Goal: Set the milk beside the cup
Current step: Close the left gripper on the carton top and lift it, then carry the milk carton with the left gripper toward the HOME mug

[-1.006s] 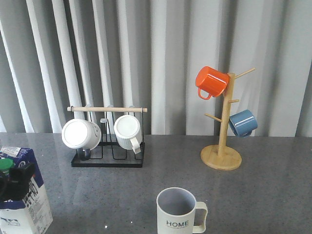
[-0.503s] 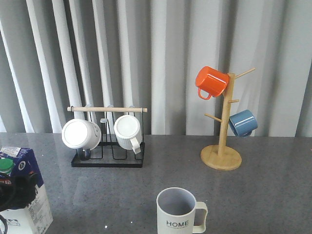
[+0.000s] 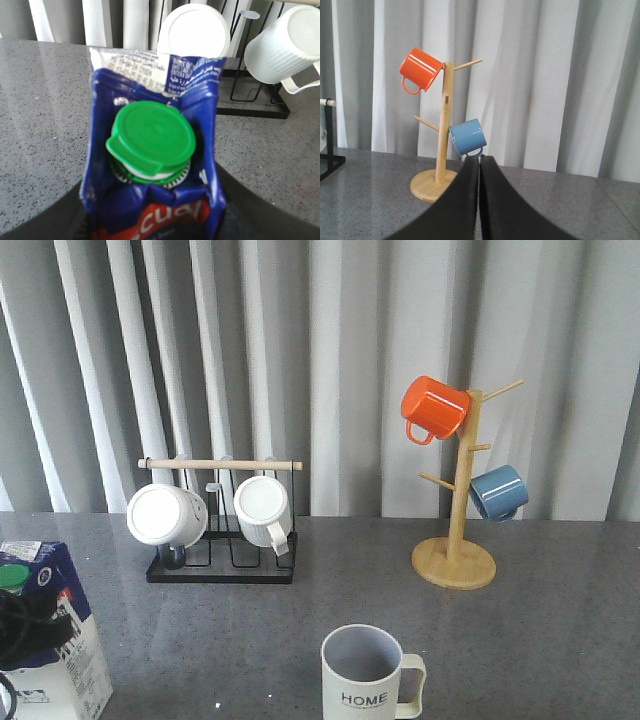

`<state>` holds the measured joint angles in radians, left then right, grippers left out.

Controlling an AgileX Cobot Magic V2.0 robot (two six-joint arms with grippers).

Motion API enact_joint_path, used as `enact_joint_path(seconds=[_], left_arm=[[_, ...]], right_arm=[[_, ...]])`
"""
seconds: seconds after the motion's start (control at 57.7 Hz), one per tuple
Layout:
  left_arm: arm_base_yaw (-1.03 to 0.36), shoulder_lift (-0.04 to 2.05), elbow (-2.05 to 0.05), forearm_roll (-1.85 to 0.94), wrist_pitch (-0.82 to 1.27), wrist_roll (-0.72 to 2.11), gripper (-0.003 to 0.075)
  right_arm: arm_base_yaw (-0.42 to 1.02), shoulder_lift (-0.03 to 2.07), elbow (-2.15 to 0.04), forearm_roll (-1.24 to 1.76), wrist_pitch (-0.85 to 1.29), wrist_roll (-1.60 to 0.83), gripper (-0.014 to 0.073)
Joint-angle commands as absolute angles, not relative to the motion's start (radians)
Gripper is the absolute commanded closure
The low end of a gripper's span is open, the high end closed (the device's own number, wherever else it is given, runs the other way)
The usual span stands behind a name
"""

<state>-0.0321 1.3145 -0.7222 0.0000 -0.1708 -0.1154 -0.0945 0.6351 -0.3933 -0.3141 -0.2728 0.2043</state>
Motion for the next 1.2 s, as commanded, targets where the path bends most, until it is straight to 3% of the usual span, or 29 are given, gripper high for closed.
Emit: enact_joint_path(seconds=[0.0, 0.381, 0.485, 0.572, 0.693, 0.815, 0.936, 1.179], left_arm=[[-0.030, 1.293, -0.757, -0.014, -0.247, -0.125, 0.0582], [-0.030, 1.279, -0.768, -0.067, -0.266, -0.155, 0.0581], [-0.049, 1.239, -0.804, -0.226, -0.257, 0.009, 0.0581], [-0.097, 1.211, -0.847, -0.520, -0.251, 0.266, 0.0581], [-0.213, 1.196, -0.899, -1.008, -0.319, 0.758, 0.0581], [-0.412, 1.203, -0.924, -1.325, -0.569, 1.080, 0.0581], [-0.599, 1.244, -0.955, -1.408, -0.819, 1.102, 0.0581], [-0.840, 1.405, -1.058, -1.393, -0.858, 1.102, 0.0580]], right_arm=[[-0.098, 0.634, -0.418, -0.312, -0.345, 0.199, 0.0602], [-0.098, 0.634, -0.418, -0.312, -0.342, 0.199, 0.0602], [-0.098, 0.634, -0.418, -0.312, -0.342, 0.199, 0.0602], [-0.098, 0.634, -0.418, -0.312, -0.341, 0.199, 0.0602], [-0.098, 0.634, -0.418, -0.312, -0.345, 0.199, 0.0602], [-0.098, 0.634, -0.418, -0.312, -0.344, 0.199, 0.0602], [-0.098, 0.634, -0.418, -0.312, -0.344, 0.199, 0.0602], [-0.098, 0.634, -0.418, -0.312, -0.344, 0.199, 0.0602]])
